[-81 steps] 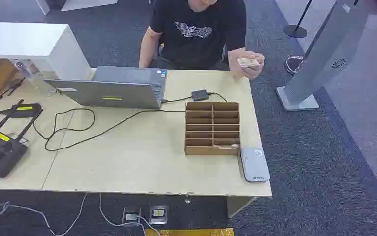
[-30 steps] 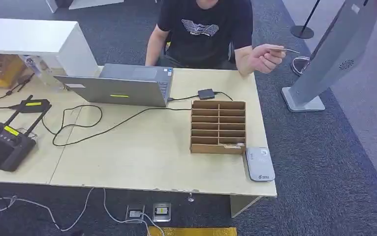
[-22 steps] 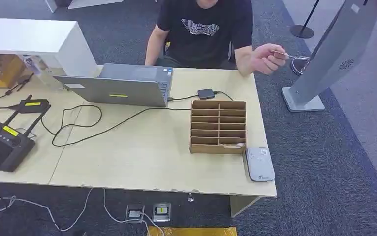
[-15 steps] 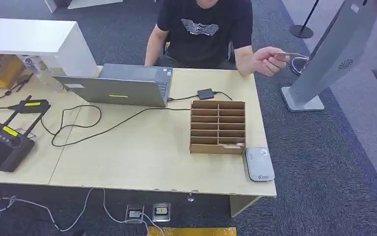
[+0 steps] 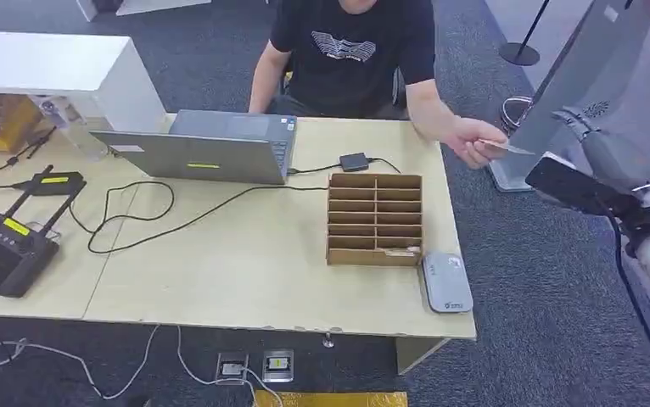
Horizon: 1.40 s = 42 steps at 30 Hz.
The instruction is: Pass the card to the sensor for recognition and then transmit it.
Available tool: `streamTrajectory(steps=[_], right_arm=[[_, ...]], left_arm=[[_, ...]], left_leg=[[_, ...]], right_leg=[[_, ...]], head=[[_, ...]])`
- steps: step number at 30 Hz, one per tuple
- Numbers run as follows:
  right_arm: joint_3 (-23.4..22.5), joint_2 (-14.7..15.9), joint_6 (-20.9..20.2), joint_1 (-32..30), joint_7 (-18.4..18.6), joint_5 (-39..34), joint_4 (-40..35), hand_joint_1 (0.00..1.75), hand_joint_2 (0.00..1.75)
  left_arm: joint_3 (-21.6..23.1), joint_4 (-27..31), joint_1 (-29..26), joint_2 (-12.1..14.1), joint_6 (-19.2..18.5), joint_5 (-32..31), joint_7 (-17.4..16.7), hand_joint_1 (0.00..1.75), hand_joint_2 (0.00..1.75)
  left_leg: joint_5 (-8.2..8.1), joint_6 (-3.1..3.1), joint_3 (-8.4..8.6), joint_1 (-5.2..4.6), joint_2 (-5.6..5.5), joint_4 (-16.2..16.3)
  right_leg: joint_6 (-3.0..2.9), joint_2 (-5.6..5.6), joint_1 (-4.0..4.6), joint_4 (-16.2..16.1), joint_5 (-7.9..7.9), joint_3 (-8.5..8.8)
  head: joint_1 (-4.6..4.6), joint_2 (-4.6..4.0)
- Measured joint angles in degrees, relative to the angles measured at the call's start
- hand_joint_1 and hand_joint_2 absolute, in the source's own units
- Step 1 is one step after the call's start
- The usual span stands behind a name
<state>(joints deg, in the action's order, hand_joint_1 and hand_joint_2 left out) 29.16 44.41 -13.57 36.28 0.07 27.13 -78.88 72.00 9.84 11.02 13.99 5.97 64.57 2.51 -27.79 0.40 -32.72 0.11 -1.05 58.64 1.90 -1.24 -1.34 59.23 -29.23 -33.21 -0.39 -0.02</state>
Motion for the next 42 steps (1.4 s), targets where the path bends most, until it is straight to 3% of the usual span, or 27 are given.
streamTrajectory(steps=[5, 17, 18, 19, 31, 42], right_arm=[[1.55, -0.83, 0.53, -0.93, -0.18, 0.0, -1.55, 0.0, 1.75], [6.08, -4.37, 9.01, -4.81, -0.9, 2.69, -3.32, 0.02, 1.75], [6.4, -4.66, 9.33, -4.9, -0.92, 2.91, -3.32, 1.48, 1.75], [6.71, -4.9, 9.42, -4.93, -0.94, 3.02, -3.32, 1.75, 1.75], [6.82, -6.78, 7.65, -6.63, 1.42, 3.98, -3.87, 1.75, 1.75], [4.94, -6.45, 7.1, -7.65, 2.69, 6.84, -4.26, 1.75, 1.75]], left_arm=[[0.15, 0.0, -0.01, 0.0, 0.09, -0.09, 0.13, 0.0, 0.0], [0.96, 0.02, -0.01, -0.09, 0.42, 0.28, 0.13, 0.0, 0.0], [0.98, 0.02, -0.01, -0.09, 0.48, 0.28, 0.13, 0.0, 0.0], [0.98, 0.02, -0.02, -0.09, 0.59, 0.28, 0.13, 0.0, 0.0], [1.07, 0.02, -0.04, -0.09, 0.31, -0.11, -0.13, 0.0, 0.0], [1.07, 0.02, -0.05, -0.02, 0.44, -0.52, -0.15, 0.0, 0.0]], left_leg=[[0.0, 0.0, 0.0, 0.0, 0.01, 0.0], [-0.01, -0.02, 0.0, 0.01, 0.02, 0.0], [-0.01, -0.02, 0.0, 0.02, 0.02, 0.0], [-0.01, -0.02, 0.0, 0.01, 0.03, 0.0], [-0.01, -0.02, 0.01, 0.01, 0.05, 0.0], [-0.01, -0.02, 0.04, 0.0, 0.16, 0.0]], right_leg=[[0.0, 0.02, 0.0, -0.01, 0.0, -0.02], [0.0, 0.04, 0.01, 0.0, 0.0, -0.03], [0.0, 0.04, 0.01, 0.0, 0.0, -0.03], [0.0, 0.04, 0.01, -0.01, 0.0, -0.03], [0.0, 0.07, 0.01, -0.01, 0.0, -0.05], [-0.01, 0.17, 0.01, -0.02, 0.01, -0.07]], head=[[0.02, 0.0], [0.0, 0.0], [0.0, 0.0], [0.0, 0.0], [0.0, 0.0], [0.0, 0.0]])
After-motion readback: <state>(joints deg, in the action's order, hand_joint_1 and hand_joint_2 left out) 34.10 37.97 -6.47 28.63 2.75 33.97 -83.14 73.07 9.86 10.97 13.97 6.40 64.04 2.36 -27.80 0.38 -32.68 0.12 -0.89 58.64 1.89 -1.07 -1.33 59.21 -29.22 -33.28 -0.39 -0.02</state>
